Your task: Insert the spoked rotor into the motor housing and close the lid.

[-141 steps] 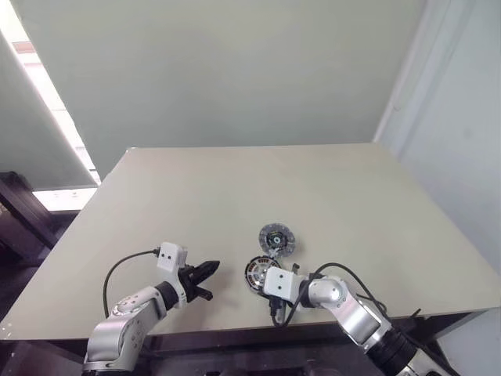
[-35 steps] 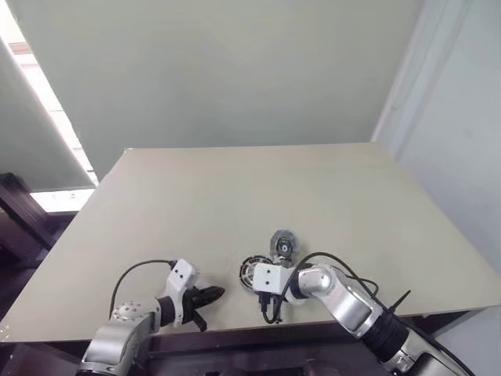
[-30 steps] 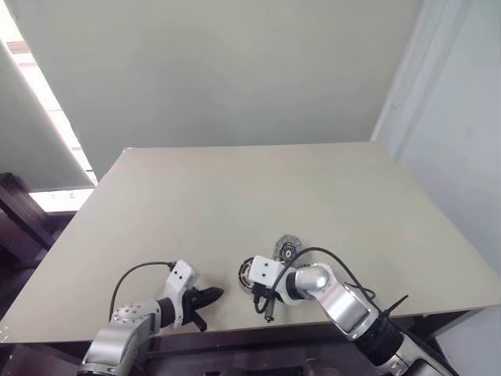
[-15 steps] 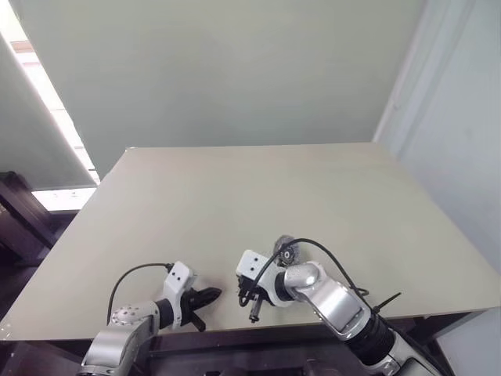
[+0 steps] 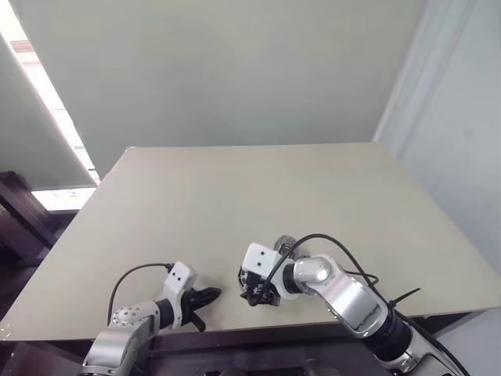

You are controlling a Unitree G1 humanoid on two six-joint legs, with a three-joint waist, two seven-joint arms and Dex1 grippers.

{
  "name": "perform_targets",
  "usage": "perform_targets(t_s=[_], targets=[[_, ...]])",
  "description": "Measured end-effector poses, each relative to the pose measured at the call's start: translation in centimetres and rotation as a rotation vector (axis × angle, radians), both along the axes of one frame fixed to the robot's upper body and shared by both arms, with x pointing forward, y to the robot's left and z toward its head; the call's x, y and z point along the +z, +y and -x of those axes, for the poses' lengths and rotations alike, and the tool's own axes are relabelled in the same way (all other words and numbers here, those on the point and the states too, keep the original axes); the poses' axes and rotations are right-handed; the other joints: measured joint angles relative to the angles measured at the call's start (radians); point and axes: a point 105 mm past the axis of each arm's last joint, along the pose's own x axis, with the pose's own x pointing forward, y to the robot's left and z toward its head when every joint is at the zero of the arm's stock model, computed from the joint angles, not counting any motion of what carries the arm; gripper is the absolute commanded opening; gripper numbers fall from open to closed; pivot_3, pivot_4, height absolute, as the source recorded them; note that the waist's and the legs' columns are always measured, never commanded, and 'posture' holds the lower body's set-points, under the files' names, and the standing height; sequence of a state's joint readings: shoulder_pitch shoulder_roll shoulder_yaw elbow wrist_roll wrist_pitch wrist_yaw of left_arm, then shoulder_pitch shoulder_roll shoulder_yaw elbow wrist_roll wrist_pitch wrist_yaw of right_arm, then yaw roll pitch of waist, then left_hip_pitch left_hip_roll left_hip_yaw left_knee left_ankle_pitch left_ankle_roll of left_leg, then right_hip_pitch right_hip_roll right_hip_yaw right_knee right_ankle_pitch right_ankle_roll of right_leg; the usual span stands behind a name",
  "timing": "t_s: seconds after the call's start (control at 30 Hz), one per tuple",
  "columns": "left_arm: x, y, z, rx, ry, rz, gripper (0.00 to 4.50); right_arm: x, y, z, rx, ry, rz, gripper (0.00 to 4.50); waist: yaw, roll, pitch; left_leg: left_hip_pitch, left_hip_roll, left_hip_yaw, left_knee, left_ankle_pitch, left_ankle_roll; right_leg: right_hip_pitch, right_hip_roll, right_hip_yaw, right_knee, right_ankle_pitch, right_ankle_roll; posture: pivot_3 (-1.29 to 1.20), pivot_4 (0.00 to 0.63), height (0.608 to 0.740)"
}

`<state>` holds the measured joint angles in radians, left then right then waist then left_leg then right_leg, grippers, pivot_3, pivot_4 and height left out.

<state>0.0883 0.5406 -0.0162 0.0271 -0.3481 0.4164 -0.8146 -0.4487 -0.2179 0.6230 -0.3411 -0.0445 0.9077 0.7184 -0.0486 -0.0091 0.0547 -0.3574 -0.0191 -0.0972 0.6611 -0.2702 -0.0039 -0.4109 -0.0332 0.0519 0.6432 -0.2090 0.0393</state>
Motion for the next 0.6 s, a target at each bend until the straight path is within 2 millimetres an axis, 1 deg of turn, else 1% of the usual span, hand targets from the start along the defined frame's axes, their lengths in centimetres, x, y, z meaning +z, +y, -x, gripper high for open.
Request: perform_targets(t_s=[0.03,0.1,0.2,0.27,0.3,0.37,0.43,0.5,0.57,0.6], targets=[[0.0,0.0,0.0,0.001,0.001,0.0,0.0,0.6,-0.2,-0.4,-0.024,-0.015,-0.023,4.49,0.0,0.0,0.0,0.0,0.0,0.0,0.0,0.0,0.0,0.0,0.0,0.0,0.0,0.0,0.0,0.0,0.0,0.74],[0.0,-0.1,-0.1,0.0,-0.001,0.003,0.0,2.6,-1.5,-2.3,-0.122,-0.076,-0.073,4.49,0.0,0.0,0.0,0.0,0.0,0.0,0.001,0.0,0.0,0.0,0.0,0.0,0.0,0.0,0.0,0.0,0.0,0.74],[0.2,-0.2,-0.4,-0.003,-0.011,0.004,0.0,5.6,-4.4,-5.1,-0.251,-0.2,-0.093,4.49,0.0,0.0,0.0,0.0,0.0,0.0,0.001,0.0,0.0,0.0,0.0,0.0,0.0,0.0,0.0,0.0,0.0,0.74],[0.2,-0.2,-0.5,-0.005,-0.014,0.004,0.0,6.6,-6.8,-6.6,-0.334,-0.268,-0.062,4.49,0.0,0.0,0.0,-0.001,-0.001,0.0,0.0,0.0,0.0,0.0,0.0,0.0,-0.001,0.0,0.0,0.0,0.0,0.74],[0.2,-0.2,-0.5,-0.006,-0.014,0.003,0.0,6.8,-7.8,-7.1,-0.367,-0.286,-0.045,4.49,0.0,0.0,0.0,-0.001,-0.001,0.0,-0.001,0.0,0.0,0.0,0.0,0.0,-0.001,0.0,0.0,0.0,0.0,0.74],[0.2,-0.3,-0.5,-0.008,-0.015,0.001,0.0,6.6,-9.8,-7.9,-0.418,-0.316,0.017,4.49,0.0,0.0,0.0,-0.001,0.0,0.001,-0.002,0.0,0.0,-0.001,0.0,0.0,-0.001,0.0,0.0,0.0,0.0,0.74],[0.2,-0.3,-0.5,-0.01,-0.016,-0.004,0.0,5.7,-11.8,-8.7,-0.46,-0.322,0.102,4.49,0.0,0.0,0.0,-0.001,0.0,0.001,-0.003,0.0,0.0,-0.001,0.0,0.0,-0.001,0.0,0.0,0.0,0.0,0.74],[0.2,-0.3,-0.5,-0.011,-0.016,-0.005,0.0,4.3,-13.7,-9.3,-0.5,-0.318,0.187,4.49,-0.001,0.0,0.0,-0.001,0.0,0.002,-0.003,0.0,0.0,-0.002,0.0,0.001,-0.001,0.0,0.0,0.0,0.0,0.74],[0.2,-0.3,-0.5,-0.012,-0.016,-0.004,0.0,2.7,-14.1,-9.1,-0.498,-0.286,0.213,4.49,-0.001,0.0,0.0,-0.001,0.0,0.002,-0.002,0.0,0.0,-0.001,0.0,0.001,-0.001,-0.001,-0.001,0.0,0.0,0.74],[0.2,-0.4,-0.5,-0.012,-0.016,-0.004,0.0,1.5,-13.9,-8.7,-0.485,-0.254,0.225,4.49,-0.001,0.0,0.0,-0.001,0.0,0.002,-0.002,0.0,0.0,-0.001,0.0,0.001,-0.001,-0.001,-0.001,0.0,0.0,0.74]])
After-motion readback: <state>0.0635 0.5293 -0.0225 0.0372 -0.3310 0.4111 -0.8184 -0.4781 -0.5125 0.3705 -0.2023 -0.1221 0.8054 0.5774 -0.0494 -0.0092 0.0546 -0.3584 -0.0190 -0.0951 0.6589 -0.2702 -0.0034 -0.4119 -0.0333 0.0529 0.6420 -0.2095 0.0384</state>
